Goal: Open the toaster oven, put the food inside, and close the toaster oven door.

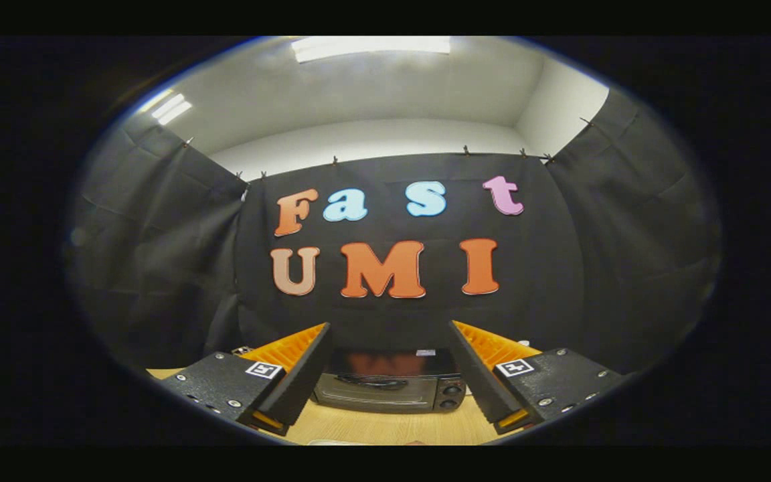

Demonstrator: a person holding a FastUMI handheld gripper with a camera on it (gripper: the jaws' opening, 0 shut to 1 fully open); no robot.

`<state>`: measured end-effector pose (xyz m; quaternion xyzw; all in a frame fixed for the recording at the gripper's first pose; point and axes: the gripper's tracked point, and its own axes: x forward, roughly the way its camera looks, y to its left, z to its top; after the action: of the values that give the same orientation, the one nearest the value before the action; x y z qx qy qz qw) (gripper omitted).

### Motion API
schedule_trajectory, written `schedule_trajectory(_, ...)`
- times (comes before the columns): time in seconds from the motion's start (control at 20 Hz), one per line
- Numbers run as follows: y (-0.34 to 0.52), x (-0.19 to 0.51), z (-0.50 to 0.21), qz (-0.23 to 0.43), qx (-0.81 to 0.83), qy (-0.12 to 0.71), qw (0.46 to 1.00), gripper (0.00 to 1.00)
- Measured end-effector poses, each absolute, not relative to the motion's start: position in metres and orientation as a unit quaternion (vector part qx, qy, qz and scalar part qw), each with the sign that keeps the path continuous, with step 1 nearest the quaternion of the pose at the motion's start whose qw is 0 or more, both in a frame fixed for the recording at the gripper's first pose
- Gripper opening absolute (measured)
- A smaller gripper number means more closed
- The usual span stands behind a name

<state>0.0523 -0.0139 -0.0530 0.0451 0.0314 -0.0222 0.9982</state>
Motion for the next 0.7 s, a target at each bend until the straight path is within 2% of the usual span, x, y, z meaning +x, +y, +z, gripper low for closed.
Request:
schedule_trajectory(0.3,-0.003,0.096,-0.098,-0.024,0.04,0.063,0.997,1.0)
schedule_trajectory(0.7,0.019,0.154,-0.198,-0.026,0.05,0.167,0.984,1.0)
